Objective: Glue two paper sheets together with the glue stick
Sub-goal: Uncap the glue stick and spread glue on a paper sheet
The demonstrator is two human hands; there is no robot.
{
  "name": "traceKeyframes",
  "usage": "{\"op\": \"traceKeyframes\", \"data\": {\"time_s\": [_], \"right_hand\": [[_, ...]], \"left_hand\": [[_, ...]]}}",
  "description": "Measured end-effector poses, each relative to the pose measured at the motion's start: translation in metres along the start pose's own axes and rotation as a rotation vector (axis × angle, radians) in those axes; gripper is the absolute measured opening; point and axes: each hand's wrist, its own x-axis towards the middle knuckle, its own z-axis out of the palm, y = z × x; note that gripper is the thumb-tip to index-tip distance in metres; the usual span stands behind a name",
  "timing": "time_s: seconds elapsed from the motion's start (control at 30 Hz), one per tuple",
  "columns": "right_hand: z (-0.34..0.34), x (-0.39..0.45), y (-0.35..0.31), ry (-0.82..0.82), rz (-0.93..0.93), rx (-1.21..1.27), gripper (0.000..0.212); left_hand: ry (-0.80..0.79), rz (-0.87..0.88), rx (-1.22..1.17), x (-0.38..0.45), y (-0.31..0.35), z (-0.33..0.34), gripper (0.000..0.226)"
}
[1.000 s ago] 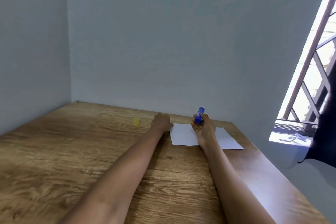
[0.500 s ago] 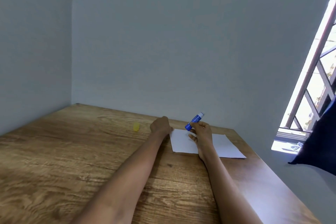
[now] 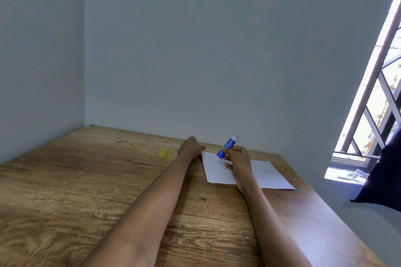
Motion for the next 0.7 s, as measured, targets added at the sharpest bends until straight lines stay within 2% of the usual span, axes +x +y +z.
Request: {"op": "traceKeyframes", "data": {"time_s": [0.17,0.27,0.33,0.4,0.53,0.7], "right_hand": [[0.001,-0.002,-0.004,0.023,-0.004,0.021,0.019],[0.002,-0.007,-0.008,0.062,-0.045,0.013,0.03],[0.003,-0.013,-0.013,0.112,-0.078,-0.072,0.018],[0.005,-0.02,-0.017,0.157,-0.111,-0.197,0.018],[0.013,-0.035,-0.02,0.133,-0.154,-0.497,0.023],[0.018,-0.05,-0.012,0.118,-0.108,-0.616,0.032]], "left_hand": [[0.036,-0.008,-0.095,-0.01,-0.008,-0.005,0.033],[0.043,0.022,-0.093,-0.023,-0.012,-0.016,0.031],[0.033,0.057,-0.092,-0.036,-0.015,-0.027,0.022],[0.036,0.087,-0.069,-0.049,-0.021,-0.04,0.008],[0.026,0.046,-0.108,-0.079,-0.043,-0.066,0.022],[-0.019,0.01,-0.112,-0.113,-0.065,-0.098,0.028]]}}
